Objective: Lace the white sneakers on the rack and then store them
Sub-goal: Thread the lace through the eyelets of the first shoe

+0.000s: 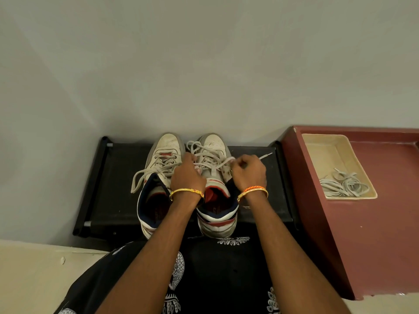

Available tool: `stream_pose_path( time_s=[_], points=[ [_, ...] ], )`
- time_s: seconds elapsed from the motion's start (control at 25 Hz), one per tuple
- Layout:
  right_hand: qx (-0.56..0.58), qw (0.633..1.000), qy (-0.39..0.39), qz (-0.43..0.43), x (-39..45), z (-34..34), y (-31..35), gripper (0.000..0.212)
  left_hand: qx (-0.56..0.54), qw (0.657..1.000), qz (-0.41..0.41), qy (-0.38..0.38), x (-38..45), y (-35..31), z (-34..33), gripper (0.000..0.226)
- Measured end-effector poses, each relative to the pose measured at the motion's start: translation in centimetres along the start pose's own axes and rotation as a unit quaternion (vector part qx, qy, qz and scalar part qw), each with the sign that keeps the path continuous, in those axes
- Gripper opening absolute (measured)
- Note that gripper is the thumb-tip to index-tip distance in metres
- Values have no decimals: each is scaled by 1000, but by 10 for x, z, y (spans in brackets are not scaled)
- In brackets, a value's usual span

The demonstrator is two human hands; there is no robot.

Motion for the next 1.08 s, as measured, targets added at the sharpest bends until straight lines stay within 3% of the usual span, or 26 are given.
stream_pose_path(
  time_s=[0.08, 0.12, 0.24, 0.32, 0.44, 0.52, 0.6, 0.68, 0.88, 1.0, 1.08],
  points=[
    [215, 954, -62, -201, 10, 15, -20, 24, 0, 1000, 10, -5, -1, 1, 2, 33],
    [258, 929, -68, -257, 15, 23, -33, 26, 0, 1000, 13, -7, -1, 2, 3, 34],
    [209, 938, -25, -275, 18, 37, -58, 23, -5, 1000, 6, -3, -1, 1, 2, 35],
    [188, 964, -44, -184, 17, 39, -54, 17, -16, 1000, 12, -12, -1, -1, 0, 32],
    [155, 985, -7, 72, 5, 36, -7, 6, -31, 999, 26, -18, -2, 1, -1, 19],
    [6, 973, 53, 225, -5, 20, 21, 6, -36, 999, 24, -19, -2, 3, 1, 17],
    [-228, 931, 102, 268, -13, 2, 33, 19, -42, 999, 21, -18, -1, 4, 0, 17],
    [-314, 918, 118, 210, -11, -7, 34, 23, -43, 999, 19, -17, 0, 5, -1, 17],
    [-220, 969, 53, 101, -8, -3, 35, 21, -16, 1000, 19, -16, 1, 5, -1, 11],
    [12, 997, -63, -43, 11, 25, 16, 20, -11, 1000, 26, -14, 1, 4, 1, 14],
    [143, 971, -64, -179, 22, 37, -13, 18, -14, 999, 31, -14, 1, 4, 0, 15]
  ],
)
Point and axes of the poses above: each hand's wrist, its own x-axis towards the middle knuckle, its own z-axis out of the back of the hand, y = z × x, the point moved 2 cm from there along x, towards the middle knuckle, and after that the axes turned 4 degrees about -x, right-handed, at the moved point
